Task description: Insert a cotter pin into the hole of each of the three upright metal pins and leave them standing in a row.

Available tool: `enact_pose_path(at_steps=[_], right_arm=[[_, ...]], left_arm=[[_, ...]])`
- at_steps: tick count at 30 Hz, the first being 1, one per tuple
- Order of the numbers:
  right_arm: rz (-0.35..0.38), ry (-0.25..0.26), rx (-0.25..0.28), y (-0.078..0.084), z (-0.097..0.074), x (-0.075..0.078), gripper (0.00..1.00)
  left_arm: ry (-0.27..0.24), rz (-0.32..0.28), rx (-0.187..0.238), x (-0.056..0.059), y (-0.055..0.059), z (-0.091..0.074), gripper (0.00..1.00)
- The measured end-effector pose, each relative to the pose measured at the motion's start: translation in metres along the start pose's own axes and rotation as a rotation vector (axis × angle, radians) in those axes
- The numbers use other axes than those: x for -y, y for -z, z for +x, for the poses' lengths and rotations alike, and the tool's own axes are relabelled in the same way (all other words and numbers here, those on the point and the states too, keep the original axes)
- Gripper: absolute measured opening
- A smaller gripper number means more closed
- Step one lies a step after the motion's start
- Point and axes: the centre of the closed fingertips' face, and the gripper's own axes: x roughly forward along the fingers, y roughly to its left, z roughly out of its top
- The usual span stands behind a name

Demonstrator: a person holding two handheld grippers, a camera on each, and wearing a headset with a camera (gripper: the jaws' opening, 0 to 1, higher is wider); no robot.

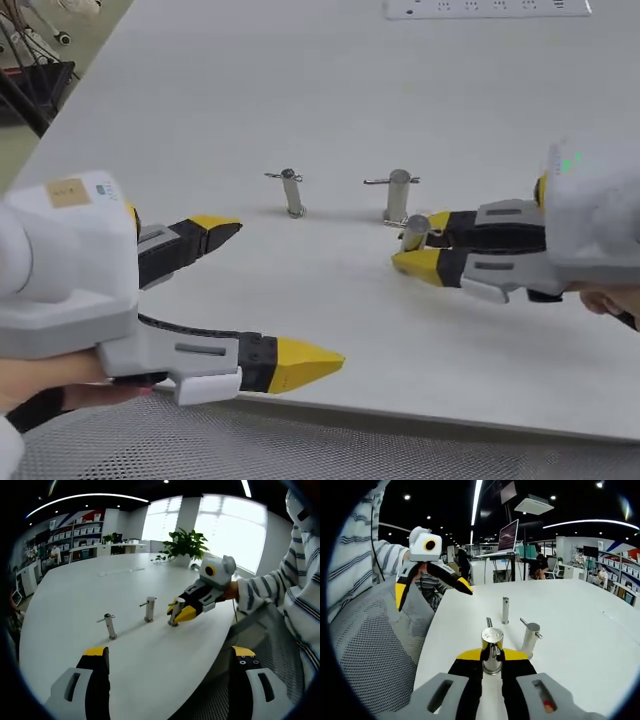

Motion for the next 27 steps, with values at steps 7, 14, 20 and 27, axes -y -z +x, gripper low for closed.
enact_pose_path(at_steps=[7, 14, 20, 27], right_arm=[[-0.022, 0.003, -0.014, 0.005, -0.027, 0.031, 0.08], [0.005, 0.022, -0.005, 0.013, -0.043, 0.055, 0.08], [0.004, 0.013, -0.032, 0.032, -0.051, 0.068, 0.08], [0.016, 0.010, -0.041, 0.050, -0.052, 0.078, 0.08]], left_arm=[[-0.021, -0.009, 0.000, -0.001, -0.002, -0.003, 0.99], [-0.052, -0.027, 0.001, -0.004, -0.001, -0.005, 0.99], [-0.065, -0.040, -0.030, -0.003, 0.007, -0.006, 0.99], [-0.075, -0.053, -0.042, -0.001, 0.008, -0.004, 0.99]])
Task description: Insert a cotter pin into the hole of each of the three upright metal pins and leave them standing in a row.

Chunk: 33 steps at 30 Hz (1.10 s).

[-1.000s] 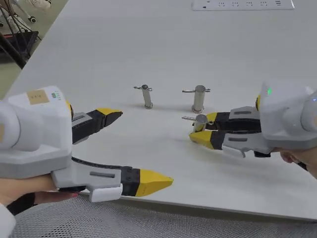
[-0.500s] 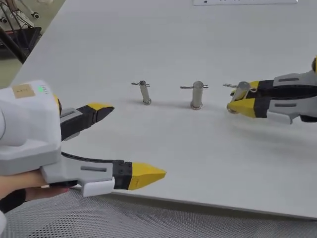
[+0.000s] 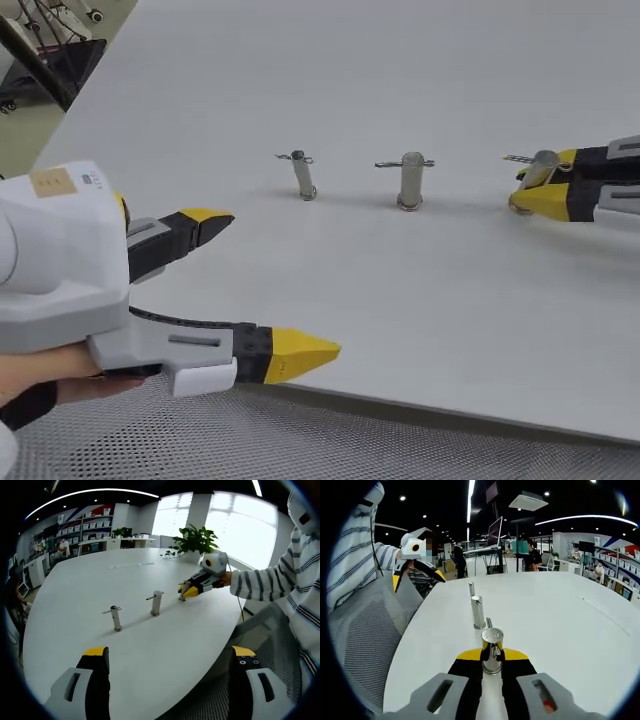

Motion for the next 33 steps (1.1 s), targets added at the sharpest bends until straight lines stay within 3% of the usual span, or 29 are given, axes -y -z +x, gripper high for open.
enact_pose_path(at_steps=[7, 18, 22, 27, 33], right_arm=[[0.016, -0.008, -0.003, 0.011, 0.001, 0.006, 0.08], [0.005, -0.018, 0.022, 0.007, 0.003, 0.005, 0.08], [0.002, -0.018, 0.022, 0.008, 0.004, 0.004, 0.09], [0.016, -0.005, 0.036, 0.008, 0.004, 0.004, 0.10], [0.023, 0.057, 0.055, -0.003, -0.006, 0.004, 0.31]], left_arm=[[-0.002, 0.005, -0.024, 0.002, 0.005, 0.007, 0.99], [0.004, -0.004, -0.048, 0.004, 0.010, 0.008, 0.99], [0.023, 0.024, -0.071, 0.010, 0.013, 0.011, 0.99], [0.028, 0.029, -0.065, 0.011, 0.012, 0.011, 0.99], [0.012, 0.023, -0.042, 0.007, 0.006, 0.008, 0.99]])
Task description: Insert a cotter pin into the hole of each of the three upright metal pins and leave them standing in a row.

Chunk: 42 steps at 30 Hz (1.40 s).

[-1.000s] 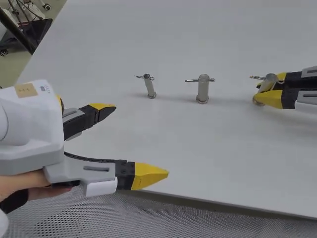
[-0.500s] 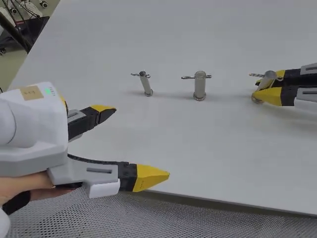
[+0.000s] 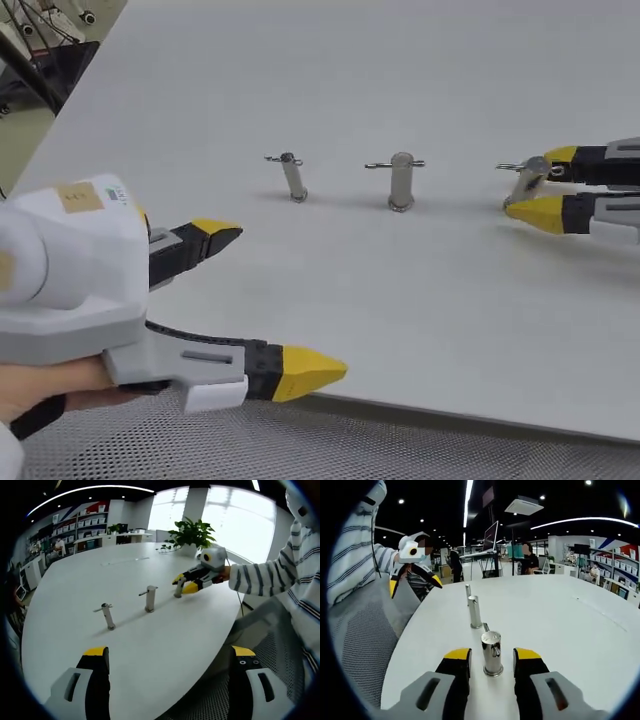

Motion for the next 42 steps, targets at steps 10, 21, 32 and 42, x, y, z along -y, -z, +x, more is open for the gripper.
enact_pose_path(at_steps=[10, 21, 32, 42], right_arm=[[0.075, 0.181, 0.113, -0.054, -0.038, -0.007, 0.48], [0.195, 0.303, 0.092, -0.068, -0.059, -0.036, 0.74], [0.322, 0.382, 0.048, -0.065, -0.063, -0.074, 0.87], [0.412, 0.535, -0.019, -0.045, -0.077, -0.075, 0.94]], left_arm=[[-0.044, -0.048, 0.136, -0.015, -0.026, -0.012, 0.99], [-0.030, -0.080, 0.262, -0.018, -0.050, -0.028, 0.99], [-0.067, -0.064, 0.244, -0.033, -0.038, -0.038, 0.99], [-0.073, -0.072, 0.144, -0.046, -0.015, -0.039, 0.99]])
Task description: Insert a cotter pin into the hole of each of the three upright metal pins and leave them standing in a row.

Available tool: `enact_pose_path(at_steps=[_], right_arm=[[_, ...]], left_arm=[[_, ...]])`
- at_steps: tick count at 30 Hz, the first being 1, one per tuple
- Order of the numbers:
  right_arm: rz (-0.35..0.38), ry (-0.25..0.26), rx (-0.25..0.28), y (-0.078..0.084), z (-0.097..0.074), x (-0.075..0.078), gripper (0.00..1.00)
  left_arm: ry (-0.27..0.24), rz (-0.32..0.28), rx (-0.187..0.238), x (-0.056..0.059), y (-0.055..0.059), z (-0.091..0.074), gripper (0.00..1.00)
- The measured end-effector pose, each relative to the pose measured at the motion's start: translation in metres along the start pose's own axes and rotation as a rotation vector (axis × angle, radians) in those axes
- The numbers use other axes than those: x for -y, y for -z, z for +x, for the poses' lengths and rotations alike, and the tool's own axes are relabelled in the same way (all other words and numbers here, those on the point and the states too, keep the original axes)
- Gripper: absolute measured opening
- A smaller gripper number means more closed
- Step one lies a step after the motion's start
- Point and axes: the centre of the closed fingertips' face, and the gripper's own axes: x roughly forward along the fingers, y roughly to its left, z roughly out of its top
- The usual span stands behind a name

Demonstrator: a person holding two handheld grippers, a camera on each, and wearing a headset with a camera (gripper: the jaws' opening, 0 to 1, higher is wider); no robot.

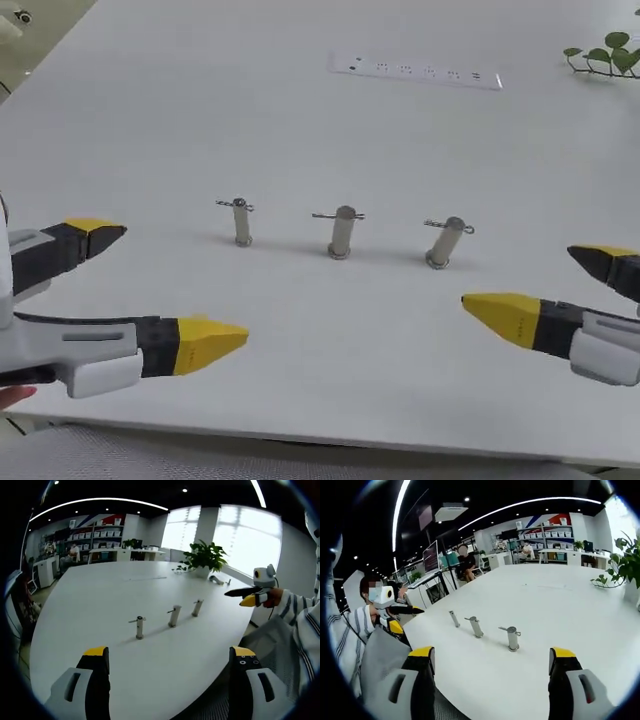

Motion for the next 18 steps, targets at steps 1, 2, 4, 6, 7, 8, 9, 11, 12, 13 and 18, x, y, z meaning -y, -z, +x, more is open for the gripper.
enact_pose_path(at_steps=[1, 2, 4, 6, 7, 8, 9, 11, 12, 13, 18], right_arm=[[-0.005, 0.014, -0.012, 0.002, -0.001, 0.001, 0.94], [0.000, 0.030, -0.030, 0.006, -0.003, 0.003, 0.94], [0.005, 0.039, -0.042, 0.009, -0.005, 0.003, 0.94], [0.017, 0.051, -0.047, 0.012, -0.008, 0.002, 0.94], [0.023, 0.056, -0.050, 0.014, -0.010, 0.001, 0.94], [0.027, 0.064, -0.054, 0.016, -0.011, 0.000, 0.94], [0.034, 0.080, -0.064, 0.019, -0.013, 0.001, 0.94], [0.036, 0.096, -0.079, 0.023, -0.014, 0.001, 0.94], [0.045, 0.102, -0.092, 0.026, -0.015, 0.001, 0.94], [0.053, 0.103, -0.096, 0.027, -0.015, 0.000, 0.94], [0.090, 0.120, -0.087, 0.027, -0.016, -0.005, 0.94]], left_arm=[[-0.001, -0.007, -0.012, -0.001, 0.003, 0.000, 0.99], [-0.002, -0.011, -0.016, -0.004, 0.005, 0.000, 0.99], [-0.004, -0.016, -0.023, -0.007, 0.008, -0.001, 0.99], [-0.004, -0.019, -0.024, -0.008, 0.009, -0.002, 0.99], [-0.003, -0.024, -0.027, -0.009, 0.011, -0.003, 0.99], [-0.004, -0.026, -0.028, -0.010, 0.012, -0.003, 0.99], [-0.006, -0.027, -0.030, -0.011, 0.013, -0.004, 0.99], [-0.007, -0.029, -0.031, -0.012, 0.014, -0.004, 0.99], [-0.004, -0.033, -0.027, -0.013, 0.014, -0.004, 0.99], [-0.001, -0.038, -0.028, -0.013, 0.015, -0.003, 0.99], [0.020, -0.029, -0.039, -0.010, 0.019, -0.003, 0.99]])
